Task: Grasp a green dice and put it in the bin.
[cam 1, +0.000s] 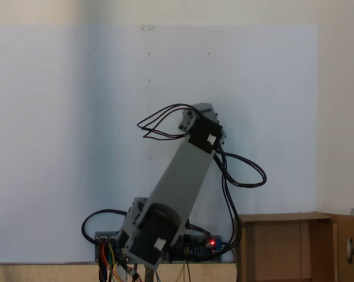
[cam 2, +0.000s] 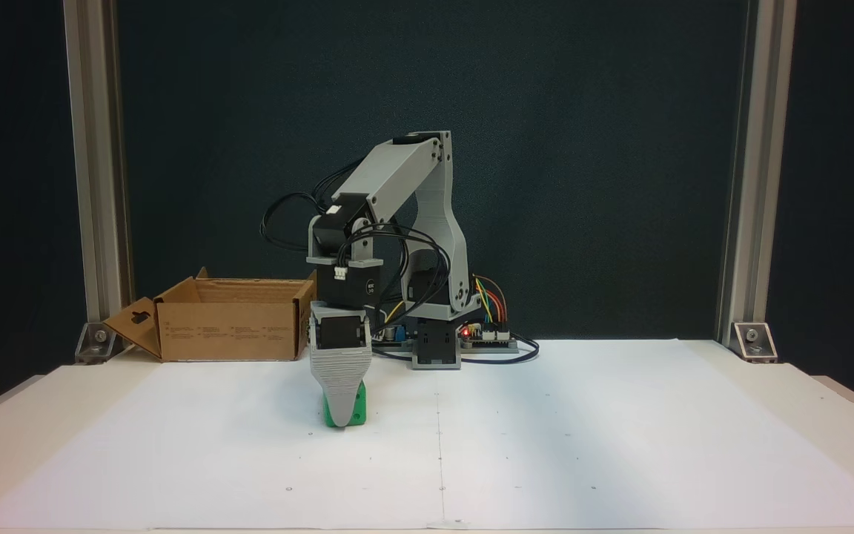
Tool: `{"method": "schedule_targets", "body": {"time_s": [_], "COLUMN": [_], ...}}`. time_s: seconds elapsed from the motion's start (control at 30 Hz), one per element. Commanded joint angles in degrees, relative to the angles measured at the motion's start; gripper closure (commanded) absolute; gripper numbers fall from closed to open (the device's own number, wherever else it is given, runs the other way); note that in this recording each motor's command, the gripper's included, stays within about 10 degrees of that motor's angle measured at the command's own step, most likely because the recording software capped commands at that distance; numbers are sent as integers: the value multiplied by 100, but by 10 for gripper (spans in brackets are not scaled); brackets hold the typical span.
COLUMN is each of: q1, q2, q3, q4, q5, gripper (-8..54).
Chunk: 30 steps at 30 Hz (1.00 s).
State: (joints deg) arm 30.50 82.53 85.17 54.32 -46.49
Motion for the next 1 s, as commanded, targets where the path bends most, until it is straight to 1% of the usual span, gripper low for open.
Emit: {"method": "schedule_targets", "body": {"time_s": [0.0, 0.03, 0.1, 0.13, 0.23, 0.43, 0.6, 0.8, 0.97], "q1": [0, -9, -26, -88, -105, -237, -378, -404, 97], "q2": [9, 9, 9, 9, 9, 105, 123, 132, 246], "q3": [-18, -9, 0, 9, 9, -149, -1661, -3067, -4236], "q4": [-70, -70, -18, 105, 114, 431, 1731, 3023, 3920], "q5": [554, 563, 729, 1132, 1503, 1898, 2505, 2936, 3665], "gripper": [226, 275, 333, 339, 339, 339, 339, 339, 339]}}
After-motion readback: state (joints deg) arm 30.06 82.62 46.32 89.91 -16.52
